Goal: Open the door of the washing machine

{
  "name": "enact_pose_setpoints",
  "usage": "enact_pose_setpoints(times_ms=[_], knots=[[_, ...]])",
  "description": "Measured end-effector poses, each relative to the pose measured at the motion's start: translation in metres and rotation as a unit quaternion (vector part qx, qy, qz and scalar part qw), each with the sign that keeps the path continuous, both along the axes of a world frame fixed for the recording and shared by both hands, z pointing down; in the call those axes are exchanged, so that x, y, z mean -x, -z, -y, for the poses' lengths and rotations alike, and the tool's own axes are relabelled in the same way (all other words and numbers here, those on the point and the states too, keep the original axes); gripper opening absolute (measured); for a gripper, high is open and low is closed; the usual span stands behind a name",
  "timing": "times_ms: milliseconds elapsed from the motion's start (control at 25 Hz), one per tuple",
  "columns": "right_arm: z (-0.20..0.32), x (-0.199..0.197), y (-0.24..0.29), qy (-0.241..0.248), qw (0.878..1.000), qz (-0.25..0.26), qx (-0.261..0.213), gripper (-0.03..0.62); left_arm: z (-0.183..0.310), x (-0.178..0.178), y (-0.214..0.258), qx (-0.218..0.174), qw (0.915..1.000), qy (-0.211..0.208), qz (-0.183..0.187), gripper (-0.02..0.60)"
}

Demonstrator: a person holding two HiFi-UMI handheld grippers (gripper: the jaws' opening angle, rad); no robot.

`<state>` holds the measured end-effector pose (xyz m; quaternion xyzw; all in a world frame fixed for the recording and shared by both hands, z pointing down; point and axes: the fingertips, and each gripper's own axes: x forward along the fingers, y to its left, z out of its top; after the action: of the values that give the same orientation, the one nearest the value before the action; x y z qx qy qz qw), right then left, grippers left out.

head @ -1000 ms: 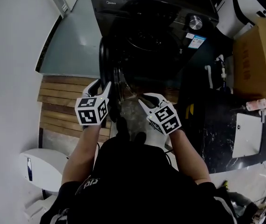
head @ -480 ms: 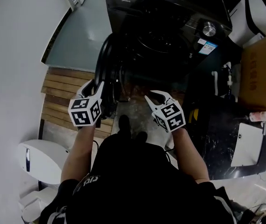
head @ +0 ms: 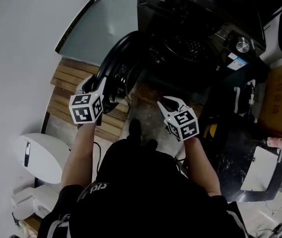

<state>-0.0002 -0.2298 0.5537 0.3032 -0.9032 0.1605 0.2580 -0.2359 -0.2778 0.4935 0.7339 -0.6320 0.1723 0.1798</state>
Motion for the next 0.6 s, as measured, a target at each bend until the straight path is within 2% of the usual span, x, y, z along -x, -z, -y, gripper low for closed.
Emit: enact_pose_setpoints(times_ms=[240, 600], knots=[[-0.001, 0.004, -0.007, 0.001, 1.000, -0.003, 0.017, 0.054, 0.012, 0.033, 0.001, 0.002, 0.9997, 0.023, 0.013, 0.195], [-0.003, 0.000, -0.011, -0.010, 1.000, -0.008, 0.025, 0.052, 0.025, 0.057, 0.000, -0.017, 0.9986, 0.038, 0.033, 0.195]])
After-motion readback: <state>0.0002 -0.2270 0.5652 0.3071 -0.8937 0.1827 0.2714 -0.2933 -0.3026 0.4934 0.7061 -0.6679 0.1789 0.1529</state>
